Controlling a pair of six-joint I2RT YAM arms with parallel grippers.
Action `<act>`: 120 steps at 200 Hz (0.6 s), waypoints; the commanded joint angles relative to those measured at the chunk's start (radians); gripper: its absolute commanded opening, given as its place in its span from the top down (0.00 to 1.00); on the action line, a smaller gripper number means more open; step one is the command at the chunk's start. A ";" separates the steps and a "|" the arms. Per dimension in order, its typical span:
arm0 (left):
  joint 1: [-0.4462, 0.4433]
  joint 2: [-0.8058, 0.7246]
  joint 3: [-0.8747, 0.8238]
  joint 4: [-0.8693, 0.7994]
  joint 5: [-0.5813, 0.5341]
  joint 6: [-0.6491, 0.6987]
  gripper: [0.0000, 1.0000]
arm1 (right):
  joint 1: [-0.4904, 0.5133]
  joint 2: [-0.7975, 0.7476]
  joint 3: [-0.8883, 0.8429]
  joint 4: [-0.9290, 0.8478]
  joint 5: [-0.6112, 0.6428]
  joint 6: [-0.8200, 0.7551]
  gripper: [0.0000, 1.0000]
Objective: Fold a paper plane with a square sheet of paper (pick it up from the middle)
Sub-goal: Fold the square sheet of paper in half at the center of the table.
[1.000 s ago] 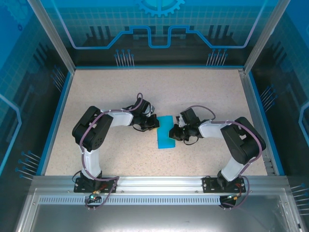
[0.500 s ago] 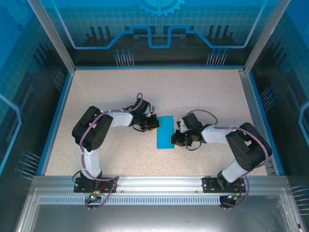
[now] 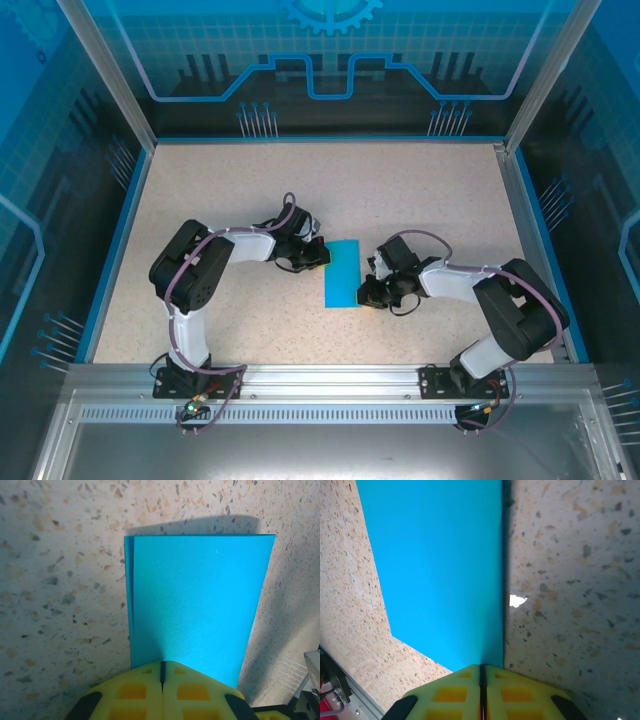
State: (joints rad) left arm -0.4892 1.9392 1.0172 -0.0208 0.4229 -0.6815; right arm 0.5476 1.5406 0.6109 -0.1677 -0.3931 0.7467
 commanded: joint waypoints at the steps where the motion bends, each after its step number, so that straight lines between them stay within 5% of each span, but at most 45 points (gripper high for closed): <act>1: 0.003 0.089 -0.081 -0.222 -0.187 -0.008 1.00 | 0.027 -0.014 -0.019 -0.173 0.038 -0.010 0.90; 50: 0.003 0.088 -0.072 -0.227 -0.182 0.000 1.00 | 0.036 -0.105 0.091 -0.079 0.075 -0.016 0.89; 120: 0.002 0.066 -0.061 -0.252 -0.182 0.011 1.00 | 0.021 0.155 0.213 0.084 0.041 -0.004 0.90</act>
State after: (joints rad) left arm -0.4892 1.9373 1.0183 -0.0235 0.4225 -0.6807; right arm 0.5690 1.6379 0.7948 -0.1173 -0.3225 0.7479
